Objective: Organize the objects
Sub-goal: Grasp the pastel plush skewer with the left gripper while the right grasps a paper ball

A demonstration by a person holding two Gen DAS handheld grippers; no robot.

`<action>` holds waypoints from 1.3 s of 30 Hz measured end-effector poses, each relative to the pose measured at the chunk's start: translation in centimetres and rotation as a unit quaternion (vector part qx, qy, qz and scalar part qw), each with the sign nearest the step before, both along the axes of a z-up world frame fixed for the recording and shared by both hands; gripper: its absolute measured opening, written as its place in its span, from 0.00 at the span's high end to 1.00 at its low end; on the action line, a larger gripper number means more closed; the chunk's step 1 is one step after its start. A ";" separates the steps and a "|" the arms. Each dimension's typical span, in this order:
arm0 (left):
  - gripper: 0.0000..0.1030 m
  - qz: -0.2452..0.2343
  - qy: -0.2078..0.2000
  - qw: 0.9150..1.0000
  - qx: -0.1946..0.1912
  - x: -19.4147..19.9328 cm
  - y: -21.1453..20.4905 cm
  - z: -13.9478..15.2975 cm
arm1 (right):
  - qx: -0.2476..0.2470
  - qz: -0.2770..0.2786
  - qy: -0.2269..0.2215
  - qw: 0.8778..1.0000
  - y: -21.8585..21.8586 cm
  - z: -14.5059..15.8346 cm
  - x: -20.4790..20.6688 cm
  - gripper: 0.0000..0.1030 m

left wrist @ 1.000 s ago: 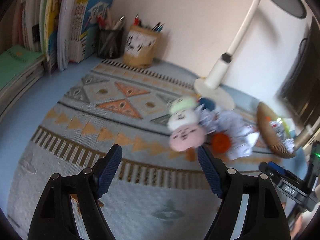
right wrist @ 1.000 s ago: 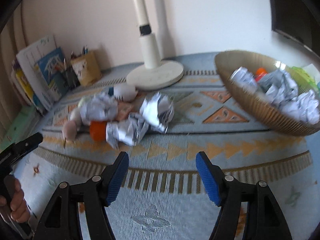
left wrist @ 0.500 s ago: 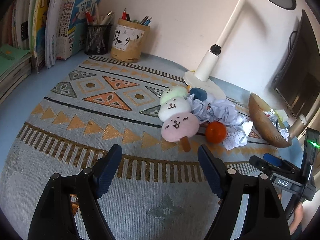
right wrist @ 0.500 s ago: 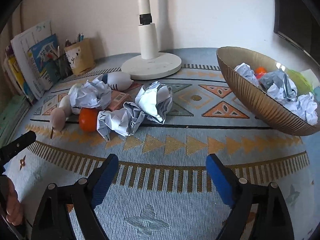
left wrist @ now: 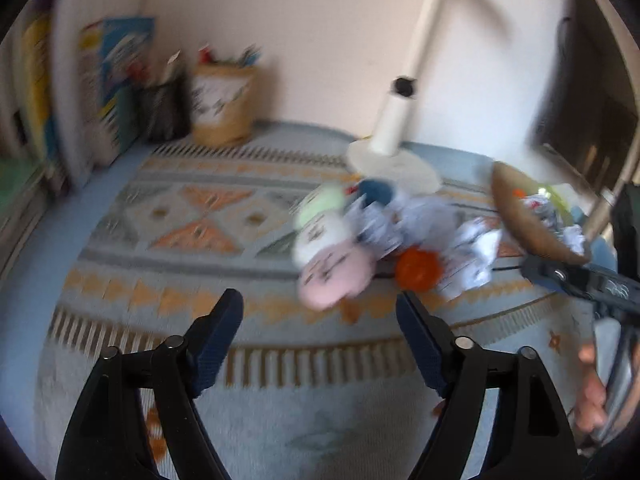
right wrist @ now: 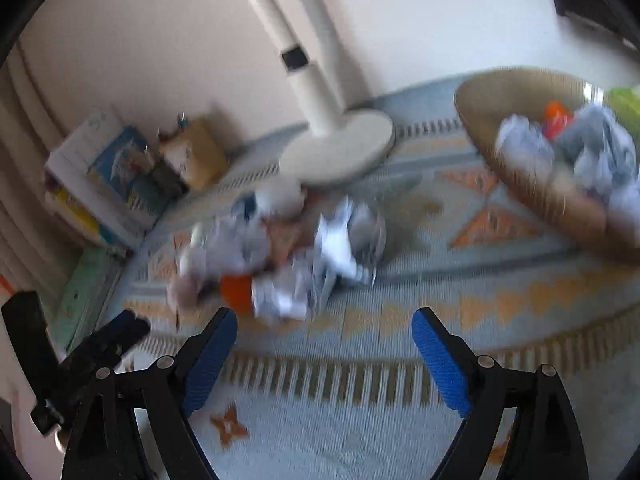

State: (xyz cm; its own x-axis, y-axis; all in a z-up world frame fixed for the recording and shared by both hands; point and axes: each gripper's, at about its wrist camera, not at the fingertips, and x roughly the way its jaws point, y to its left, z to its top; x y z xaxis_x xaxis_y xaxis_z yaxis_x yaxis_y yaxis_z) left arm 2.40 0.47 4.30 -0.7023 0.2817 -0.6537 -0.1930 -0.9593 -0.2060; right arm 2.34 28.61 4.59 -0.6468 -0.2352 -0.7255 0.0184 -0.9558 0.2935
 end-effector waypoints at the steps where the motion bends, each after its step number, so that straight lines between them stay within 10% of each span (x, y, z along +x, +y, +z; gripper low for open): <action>1: 0.04 -0.005 -0.004 1.000 0.012 -0.7 0.0 0.3 | 0.021 -0.009 -0.010 1.000 -0.1 0.0 -0.8 0.14; 13: 0.16 -0.019 -0.126 0.987 0.098 -9.2 -1.3 -3.6 | 0.002 0.014 -0.048 0.999 -0.5 -3.0 -7.1 0.26; 17: 0.38 -0.024 -0.104 0.992 0.072 -9.0 -0.2 -3.7 | 0.024 0.025 -0.019 0.999 -1.4 -3.5 -6.7 0.56; 29: 0.55 -0.004 -0.041 0.996 0.083 -5.4 -1.1 -0.6 | 0.087 0.016 0.083 0.993 -1.5 1.0 -0.7 0.57; 39: 0.55 0.019 -0.018 0.999 0.024 0.4 0.4 -1.7 | 0.119 0.063 0.009 0.991 -0.7 -3.5 6.2 0.56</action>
State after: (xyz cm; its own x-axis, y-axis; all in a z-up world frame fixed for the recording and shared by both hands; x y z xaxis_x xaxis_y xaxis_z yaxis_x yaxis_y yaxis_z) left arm 2.81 0.91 2.62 -0.6893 0.2866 -0.6653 -0.1484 -0.9548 -0.2575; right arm 8.50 27.87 1.10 -0.6372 -0.1380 -0.7582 0.1455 -0.9877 0.0575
